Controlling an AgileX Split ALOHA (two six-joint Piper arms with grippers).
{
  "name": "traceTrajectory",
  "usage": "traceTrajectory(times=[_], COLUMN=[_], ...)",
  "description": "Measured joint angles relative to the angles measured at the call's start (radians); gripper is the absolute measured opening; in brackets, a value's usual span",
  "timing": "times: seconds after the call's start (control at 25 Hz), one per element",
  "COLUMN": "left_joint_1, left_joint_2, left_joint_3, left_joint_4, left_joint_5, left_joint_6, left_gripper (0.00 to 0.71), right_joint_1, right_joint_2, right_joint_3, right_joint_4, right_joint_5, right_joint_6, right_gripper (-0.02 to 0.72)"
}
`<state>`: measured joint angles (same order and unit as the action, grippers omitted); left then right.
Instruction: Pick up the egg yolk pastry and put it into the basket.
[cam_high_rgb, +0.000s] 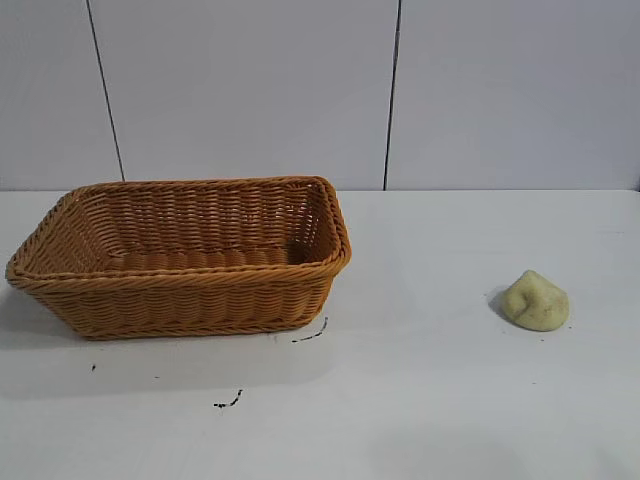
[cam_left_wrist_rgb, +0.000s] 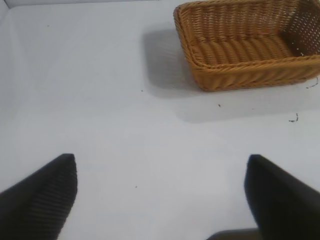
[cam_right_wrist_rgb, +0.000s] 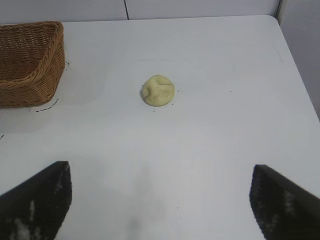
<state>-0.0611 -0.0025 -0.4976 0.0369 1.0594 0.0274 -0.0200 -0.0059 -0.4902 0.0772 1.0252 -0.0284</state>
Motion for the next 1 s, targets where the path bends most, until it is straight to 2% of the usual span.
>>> traceTrajectory(times=[0.6,0.8,1.0], left_joint_1=[0.000,0.000,0.000], left_joint_2=[0.000,0.000,0.000], left_joint_3=[0.000,0.000,0.000], left_joint_4=[0.000,0.000,0.000], left_joint_5=[0.000,0.000,0.000], left_joint_6=[0.000,0.000,0.000], left_gripper=[0.693,0.693,0.693], right_joint_1=[0.000,0.000,0.000], right_joint_2=[0.025,0.239,0.560], right_joint_3=[-0.003,-0.070,-0.225], right_joint_4=[0.003,0.008,0.042], right_joint_5=[0.004,0.020,0.025], right_joint_6=[0.000,0.000,0.000], right_gripper=[0.696,0.696,0.696])
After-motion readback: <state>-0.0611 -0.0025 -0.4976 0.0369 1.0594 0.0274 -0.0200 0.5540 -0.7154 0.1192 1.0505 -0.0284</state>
